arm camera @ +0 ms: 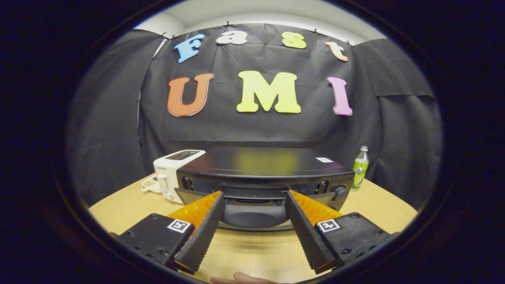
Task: Open the toaster oven, put the food inside, and close the toaster oven door.
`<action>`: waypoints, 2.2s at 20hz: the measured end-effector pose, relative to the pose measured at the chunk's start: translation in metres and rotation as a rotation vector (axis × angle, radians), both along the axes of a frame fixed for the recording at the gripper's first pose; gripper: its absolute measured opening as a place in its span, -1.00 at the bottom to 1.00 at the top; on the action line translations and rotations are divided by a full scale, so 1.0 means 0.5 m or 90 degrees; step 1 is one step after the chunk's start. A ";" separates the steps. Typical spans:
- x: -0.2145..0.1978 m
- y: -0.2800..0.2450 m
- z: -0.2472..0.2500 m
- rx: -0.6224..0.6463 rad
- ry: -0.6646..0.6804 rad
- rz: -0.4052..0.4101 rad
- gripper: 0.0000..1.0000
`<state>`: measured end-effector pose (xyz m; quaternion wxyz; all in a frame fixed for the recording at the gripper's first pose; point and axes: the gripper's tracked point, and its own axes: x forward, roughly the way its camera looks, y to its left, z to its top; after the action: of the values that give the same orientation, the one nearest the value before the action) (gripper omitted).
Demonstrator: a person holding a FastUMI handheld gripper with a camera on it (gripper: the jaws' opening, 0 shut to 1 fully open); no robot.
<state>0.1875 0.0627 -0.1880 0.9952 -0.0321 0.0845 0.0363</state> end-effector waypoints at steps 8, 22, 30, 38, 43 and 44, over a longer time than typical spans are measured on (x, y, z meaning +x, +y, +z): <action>-0.077 -0.014 -0.071 0.001 0.120 0.038 1.00; -0.133 -0.021 -0.160 -0.075 0.229 0.006 1.00; -0.164 -0.017 -0.217 -0.013 0.336 0.010 1.00; -0.191 -0.007 -0.144 0.077 0.329 0.046 0.93; -0.235 0.042 -0.104 0.157 0.358 0.107 0.93; -0.244 0.050 -0.101 0.167 0.368 0.116 0.93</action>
<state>0.0656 0.0878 -0.2387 0.9183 0.1008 0.3549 0.1434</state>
